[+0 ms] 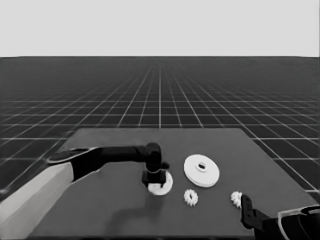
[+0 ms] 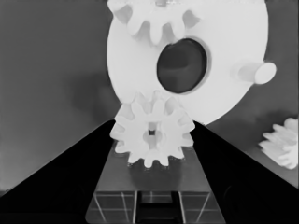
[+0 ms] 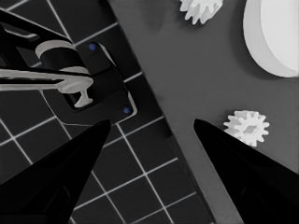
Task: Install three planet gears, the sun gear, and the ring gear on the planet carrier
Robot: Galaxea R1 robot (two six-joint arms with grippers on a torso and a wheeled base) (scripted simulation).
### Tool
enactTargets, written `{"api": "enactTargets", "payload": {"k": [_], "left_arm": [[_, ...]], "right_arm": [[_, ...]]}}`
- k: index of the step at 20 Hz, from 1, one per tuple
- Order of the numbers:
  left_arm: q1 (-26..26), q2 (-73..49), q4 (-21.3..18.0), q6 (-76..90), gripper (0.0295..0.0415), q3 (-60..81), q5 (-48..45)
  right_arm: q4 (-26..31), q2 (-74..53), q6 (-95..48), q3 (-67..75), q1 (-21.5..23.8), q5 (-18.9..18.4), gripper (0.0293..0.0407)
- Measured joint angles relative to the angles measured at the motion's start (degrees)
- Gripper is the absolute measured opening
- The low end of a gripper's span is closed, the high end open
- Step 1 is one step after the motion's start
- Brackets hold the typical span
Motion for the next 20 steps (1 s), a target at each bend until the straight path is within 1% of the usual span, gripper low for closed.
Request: {"api": "enactTargets", "payload": {"k": [4,5,6,7,9,14,15,16,18,20], "left_arm": [[0.4,0.0,0.3,0.2,0.0313,-0.3,-0.1],[0.4,0.1,0.3,0.2,0.0345,-0.3,-0.1],[0.4,0.1,0.4,0.2,0.0372,-0.3,-0.1],[0.4,0.1,0.4,0.2,0.0381,-0.3,-0.1],[0.4,0.1,0.4,0.2,0.0384,-0.3,-0.1],[0.4,0.1,0.4,0.2,0.0385,-0.3,-0.1],[-2.9,-0.7,-3.2,-1.9,0.0385,2.7,1.1],[-5.6,-0.9,-5.6,-2.9,0.0385,4.1,1.5],[-8.1,-1.0,-8.0,-3.6,0.0385,5.0,1.7],[-8.9,-1.0,-8.8,-3.8,0.0385,5.2,1.7]], "right_arm": [[0.0,0.0,0.0,0.0,0.0,0.0,0.0385],[0.0,0.0,0.0,0.0,0.0,0.0,0.0385],[0.0,0.0,0.0,0.0,0.0,0.0,0.0385],[0.0,0.0,0.0,0.0,0.0,0.0,0.0385],[0.0,0.0,0.0,0.0,0.0,0.0,0.0385],[0.0,0.0,0.0,0.0,0.0,0.0,0.0385],[0.0,0.0,0.0,0.0,0.0,0.0,0.0385],[0.0,0.0,0.0,0.0,0.0,0.0,0.0385],[0.0,0.0,0.0,0.0,0.0,0.0,0.0385],[0.0,0.0,0.0,0.0,0.0,0.0,0.0385]]}}
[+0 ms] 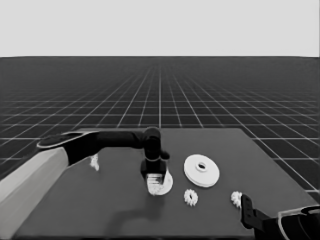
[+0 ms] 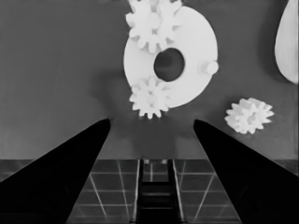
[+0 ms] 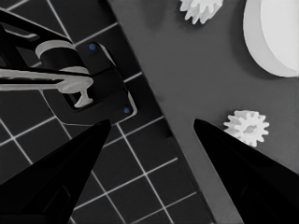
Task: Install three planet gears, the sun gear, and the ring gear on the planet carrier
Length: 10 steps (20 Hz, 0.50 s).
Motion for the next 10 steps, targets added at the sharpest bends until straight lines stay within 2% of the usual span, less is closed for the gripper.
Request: {"api": "enactTargets", "payload": {"k": [4,5,6,7,8,10], "left_arm": [[-0.3,0.0,-0.4,0.0,0.0385,0.1,0.0],[-6.4,-15.3,2.4,27.7,0.0408,21.1,-20.5],[-12.5,-36.8,4.1,56.3,0.0410,35.4,-33.0],[-15.9,-50.0,5.1,77.5,0.0402,43.9,-40.4],[-17.9,-57.6,5.6,90.1,0.0394,48.9,-44.7],[-19.7,-64.3,6.2,101.8,0.0386,53.7,-48.8]], "right_arm": [[0.0,0.0,0.0,0.0,0.0,0.0,0.0385],[0.0,0.0,0.0,0.0,0.0,0.0,0.0385],[0.0,0.0,0.0,0.0,0.0,0.0,0.0385],[0.0,0.0,0.0,0.0,0.0,0.0,0.0385],[0.0,0.0,0.0,0.0,0.0,0.0,0.0385],[0.0,0.0,0.0,0.0,0.0,0.0,0.0385]]}}
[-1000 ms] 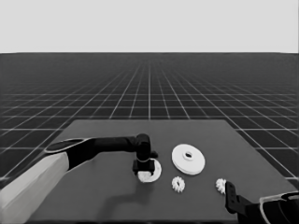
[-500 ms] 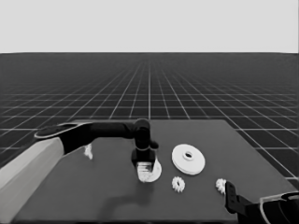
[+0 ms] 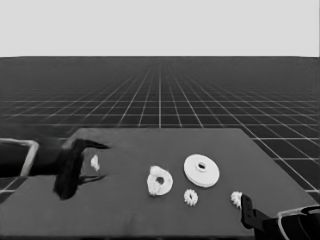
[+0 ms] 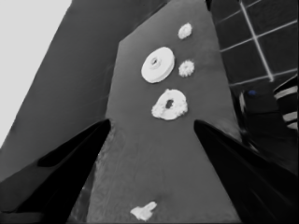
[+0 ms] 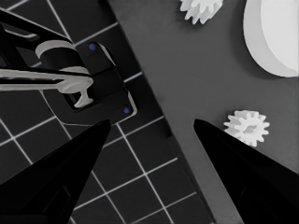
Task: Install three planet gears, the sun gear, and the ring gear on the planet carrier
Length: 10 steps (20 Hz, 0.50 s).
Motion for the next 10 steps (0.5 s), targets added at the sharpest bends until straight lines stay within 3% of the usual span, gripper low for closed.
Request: {"api": "enactTargets", "payload": {"k": [4,5,6,8,10], "left_arm": [[-0.8,-3.0,0.3,5.5,0.0385,2.2,-1.9],[-0.9,-3.2,0.3,5.8,0.0385,2.3,-2.0],[-0.9,-3.3,0.3,5.9,0.0385,2.4,-2.1],[-1.0,-3.4,0.3,6.1,0.0385,2.5,-2.1],[-1.0,-3.4,0.3,6.2,0.0385,2.5,-2.1]], "right_arm": [[0.0,0.0,0.0,0.0,0.0,0.0,0.0385],[6.8,17.4,27.7,-4.6,11.9,-21.6,0.0393],[16.1,33.1,51.0,-14.2,16.6,-27.1,0.0393],[23.6,42.7,64.7,-28.7,18.4,-24.2,0.0387],[25.9,45.4,68.0,-34.6,18.6,-22.7,0.0385]]}}
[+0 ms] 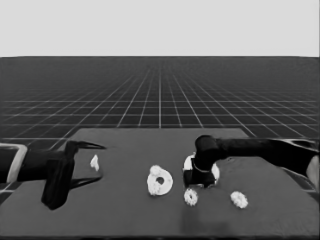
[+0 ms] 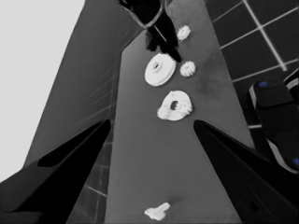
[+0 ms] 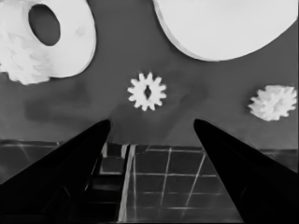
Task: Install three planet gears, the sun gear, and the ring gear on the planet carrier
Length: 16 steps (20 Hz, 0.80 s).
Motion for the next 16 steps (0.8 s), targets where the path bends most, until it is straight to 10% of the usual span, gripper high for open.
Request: {"api": "enactTargets", "payload": {"k": [14,16], "left_arm": [[0.0,0.0,0.0,0.0,0.0385,0.0,0.0],[0.0,0.0,0.0,0.0,0.0385,0.0,0.0]], "right_arm": [[-11.9,3.2,-3.8,-11.3,-13.3,4.0,0.0385],[-11.9,3.2,-3.8,-11.3,-13.4,4.0,0.0314]]}}
